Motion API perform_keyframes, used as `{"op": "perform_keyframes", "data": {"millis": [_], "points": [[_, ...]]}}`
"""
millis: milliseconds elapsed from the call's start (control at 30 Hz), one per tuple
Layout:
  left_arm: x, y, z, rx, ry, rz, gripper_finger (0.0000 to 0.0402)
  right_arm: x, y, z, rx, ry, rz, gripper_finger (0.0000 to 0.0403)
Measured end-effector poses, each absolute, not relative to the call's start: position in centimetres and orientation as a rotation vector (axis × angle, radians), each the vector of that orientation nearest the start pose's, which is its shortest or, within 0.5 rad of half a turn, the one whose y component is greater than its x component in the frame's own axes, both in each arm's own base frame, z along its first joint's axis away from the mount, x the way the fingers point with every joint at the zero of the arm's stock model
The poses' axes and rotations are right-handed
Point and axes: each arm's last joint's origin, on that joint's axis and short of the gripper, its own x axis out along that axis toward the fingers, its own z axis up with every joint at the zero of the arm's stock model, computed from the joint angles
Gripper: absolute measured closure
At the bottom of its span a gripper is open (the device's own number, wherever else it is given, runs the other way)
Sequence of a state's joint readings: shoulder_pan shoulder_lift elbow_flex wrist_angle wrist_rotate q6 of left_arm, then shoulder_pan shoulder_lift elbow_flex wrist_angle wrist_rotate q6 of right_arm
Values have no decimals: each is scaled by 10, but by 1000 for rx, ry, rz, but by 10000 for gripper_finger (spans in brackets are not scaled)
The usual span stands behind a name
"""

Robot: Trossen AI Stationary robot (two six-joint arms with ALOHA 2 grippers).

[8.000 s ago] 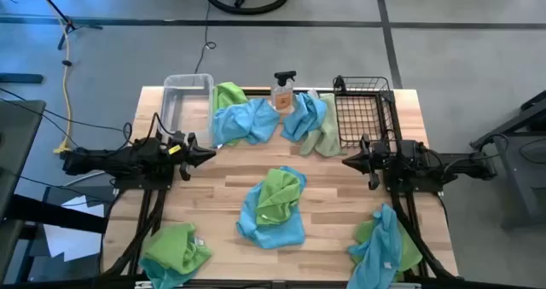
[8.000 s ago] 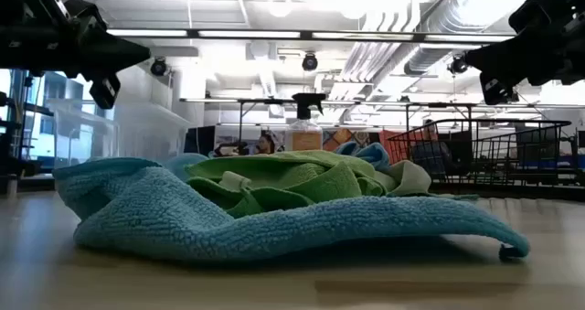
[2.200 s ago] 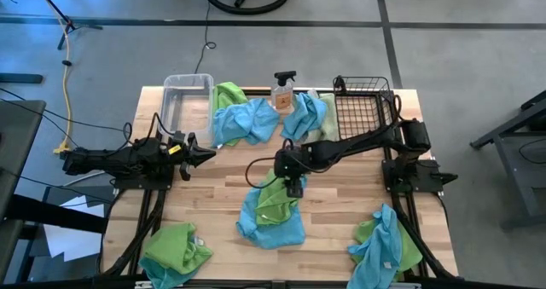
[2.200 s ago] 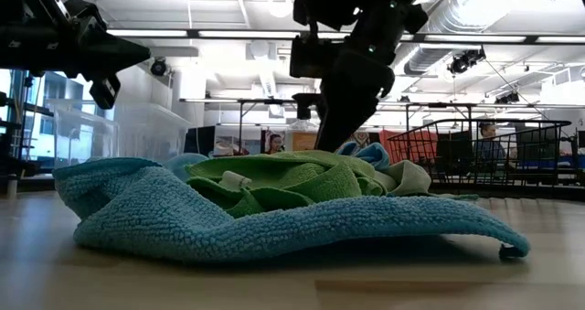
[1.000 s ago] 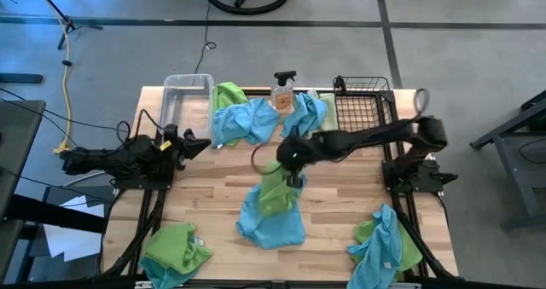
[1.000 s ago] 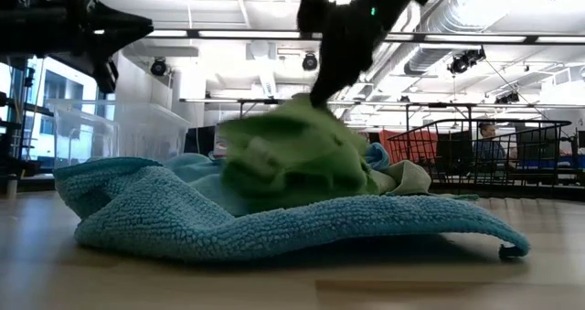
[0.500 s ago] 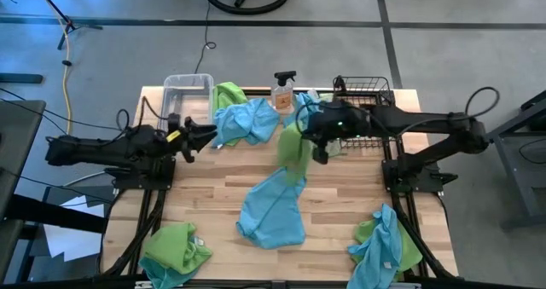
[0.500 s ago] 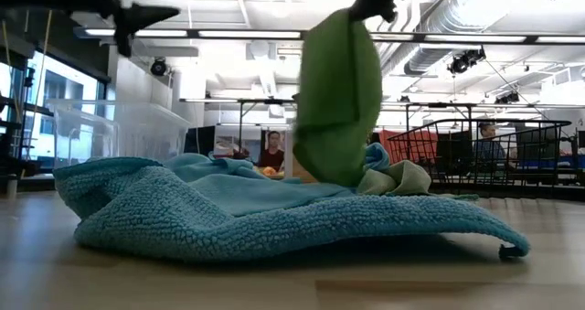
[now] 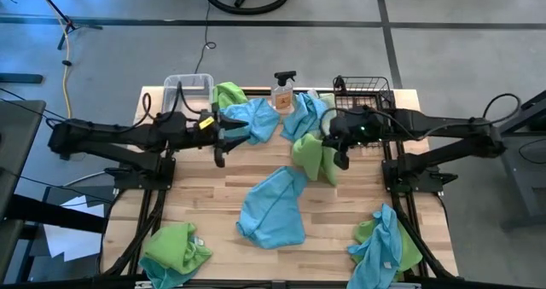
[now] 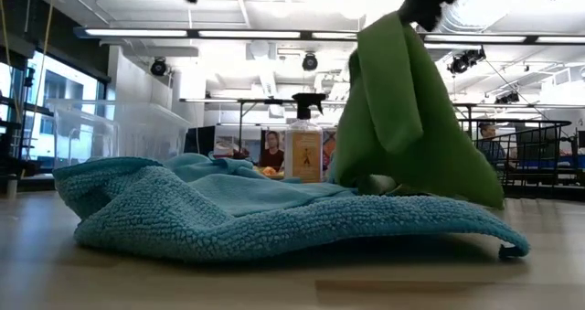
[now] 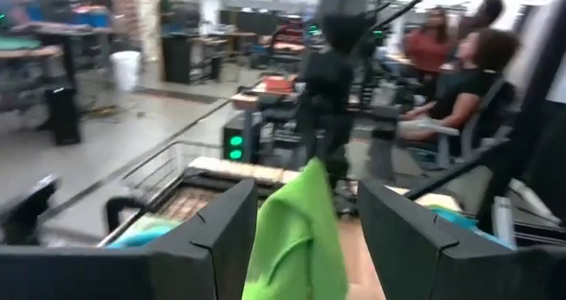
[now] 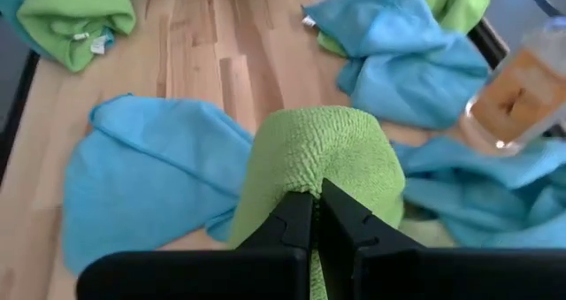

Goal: Sort microfiber towel by color & place in baskets
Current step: Put the green microfiber cloth into the bin

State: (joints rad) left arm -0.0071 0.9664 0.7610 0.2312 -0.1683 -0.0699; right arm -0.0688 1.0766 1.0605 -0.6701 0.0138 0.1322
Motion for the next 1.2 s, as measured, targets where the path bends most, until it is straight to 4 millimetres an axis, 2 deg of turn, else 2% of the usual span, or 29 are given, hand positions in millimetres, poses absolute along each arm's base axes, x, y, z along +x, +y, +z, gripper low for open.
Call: {"op": "perform_keyframes", "data": {"millis": [100, 200, 367, 533, 833, 1033, 1200], "points": [[225, 1, 338, -78, -34, 93, 217, 208, -8, 327, 186, 584, -100, 403], [230, 0, 339, -103, -31, 50, 217, 208, -4, 323, 218, 471, -76, 403], [238, -1, 339, -133, -67, 37, 217, 226, 0, 327, 259, 202, -35, 403], [247, -8, 334, -140, -69, 6, 217, 253, 0, 335, 216, 74, -14, 403], [251, -14, 344, -131, -31, -20, 210, 296, 8, 355, 125, 56, 92, 403], [251, -13, 341, -127, 24, 17, 179, 312, 17, 364, 65, 66, 120, 403], [251, -13, 341, -127, 23, 19, 158, 319, 18, 362, 63, 84, 123, 403]]}}
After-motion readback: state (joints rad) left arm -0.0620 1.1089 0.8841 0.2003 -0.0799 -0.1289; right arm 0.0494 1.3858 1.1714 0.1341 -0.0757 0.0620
